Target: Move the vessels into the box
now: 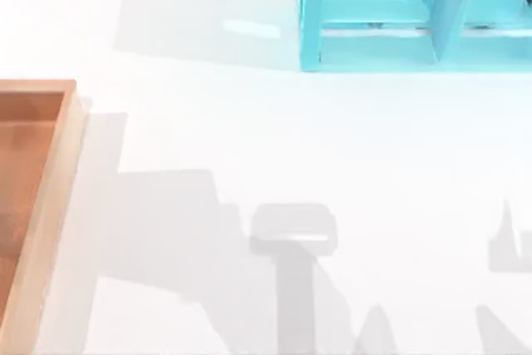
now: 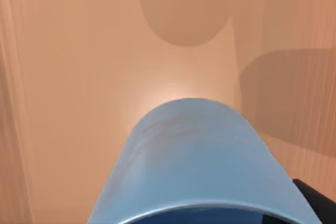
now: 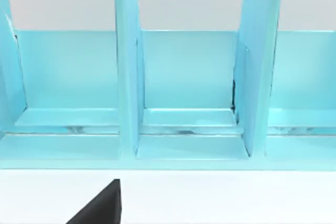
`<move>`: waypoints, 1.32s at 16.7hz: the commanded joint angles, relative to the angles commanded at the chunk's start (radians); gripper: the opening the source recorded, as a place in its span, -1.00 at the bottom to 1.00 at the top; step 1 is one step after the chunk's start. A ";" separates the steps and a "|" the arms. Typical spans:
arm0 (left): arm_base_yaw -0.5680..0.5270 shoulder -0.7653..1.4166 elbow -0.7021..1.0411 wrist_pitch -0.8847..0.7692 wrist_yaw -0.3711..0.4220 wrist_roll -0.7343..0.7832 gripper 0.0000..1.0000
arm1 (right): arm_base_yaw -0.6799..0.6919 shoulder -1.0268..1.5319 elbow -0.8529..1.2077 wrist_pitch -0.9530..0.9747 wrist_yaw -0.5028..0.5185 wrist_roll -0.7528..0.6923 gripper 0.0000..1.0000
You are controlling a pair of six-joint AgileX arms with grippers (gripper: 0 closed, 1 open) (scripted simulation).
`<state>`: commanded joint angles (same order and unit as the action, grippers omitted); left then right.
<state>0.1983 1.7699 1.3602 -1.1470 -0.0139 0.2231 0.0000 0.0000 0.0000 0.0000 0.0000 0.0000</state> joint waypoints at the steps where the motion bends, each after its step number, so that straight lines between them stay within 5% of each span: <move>1: 0.002 0.001 -0.014 0.014 0.000 0.002 -1.00 | 0.000 0.000 0.000 0.000 0.000 0.000 1.00; 5: 0.003 0.001 -0.017 0.018 0.000 0.003 -1.00 | 0.000 0.000 0.000 0.000 0.000 0.000 1.00; 18: 0.003 0.001 -0.017 0.018 0.000 0.003 0.96 | 0.000 0.000 0.000 0.000 0.000 0.000 1.00; 22: 0.003 0.001 -0.017 0.018 0.000 0.003 1.00 | 0.000 0.000 0.000 0.000 0.000 0.000 1.00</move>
<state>0.2008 1.7710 1.3430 -1.1293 -0.0134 0.2257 0.0000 0.0000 0.0000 0.0000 0.0000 0.0000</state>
